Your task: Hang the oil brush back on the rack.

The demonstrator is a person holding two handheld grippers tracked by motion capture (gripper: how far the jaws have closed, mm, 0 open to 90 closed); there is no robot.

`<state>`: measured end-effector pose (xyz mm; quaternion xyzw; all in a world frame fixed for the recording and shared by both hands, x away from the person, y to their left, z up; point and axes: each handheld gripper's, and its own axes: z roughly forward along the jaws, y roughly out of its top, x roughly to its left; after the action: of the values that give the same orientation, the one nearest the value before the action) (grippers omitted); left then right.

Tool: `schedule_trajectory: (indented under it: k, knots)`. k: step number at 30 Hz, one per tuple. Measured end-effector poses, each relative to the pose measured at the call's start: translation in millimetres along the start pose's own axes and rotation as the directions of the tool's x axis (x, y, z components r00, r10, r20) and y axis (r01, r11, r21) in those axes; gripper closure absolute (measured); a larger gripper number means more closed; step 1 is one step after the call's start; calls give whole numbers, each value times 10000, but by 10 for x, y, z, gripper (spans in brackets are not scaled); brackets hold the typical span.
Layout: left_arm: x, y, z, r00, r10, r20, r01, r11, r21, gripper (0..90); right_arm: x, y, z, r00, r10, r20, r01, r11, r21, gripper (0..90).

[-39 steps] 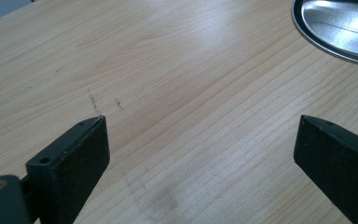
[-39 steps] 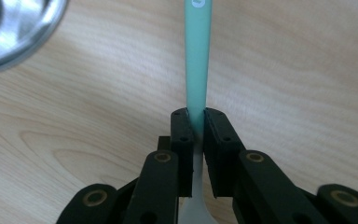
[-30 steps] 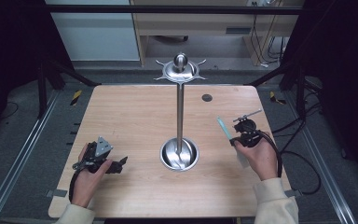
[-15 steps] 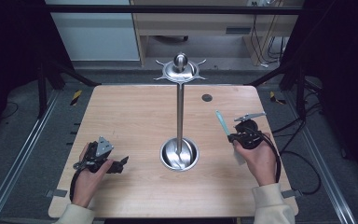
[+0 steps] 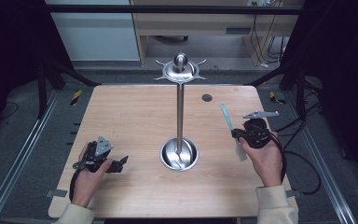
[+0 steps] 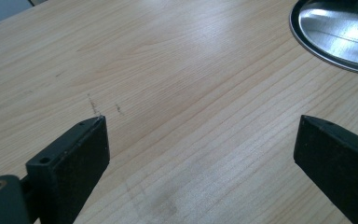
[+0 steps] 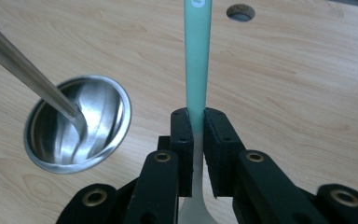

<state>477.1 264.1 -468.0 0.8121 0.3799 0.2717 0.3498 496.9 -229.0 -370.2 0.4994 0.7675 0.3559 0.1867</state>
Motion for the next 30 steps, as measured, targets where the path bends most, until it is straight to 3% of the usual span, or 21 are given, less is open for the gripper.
schedule_trajectory:
  k: [13, 17, 30]
  knots:
    - [11, 1, -11, 10000, 18, -74, -19, 10000, -52, 31, 22, 63, -215, 9999, -47, -143, 31, 9934, -1145, 826]
    - [10, 1, -6, 10000, -13, -43, 13, 10000, -70, 31, 32, 89, -316, 9998, -79, -188, 47, 9858, -1680, 826]
    - [22, -1, -12, 10000, -68, -56, 68, 9999, -84, 31, 108, 170, -534, 9991, -336, -277, 251, 9646, -2627, 827]
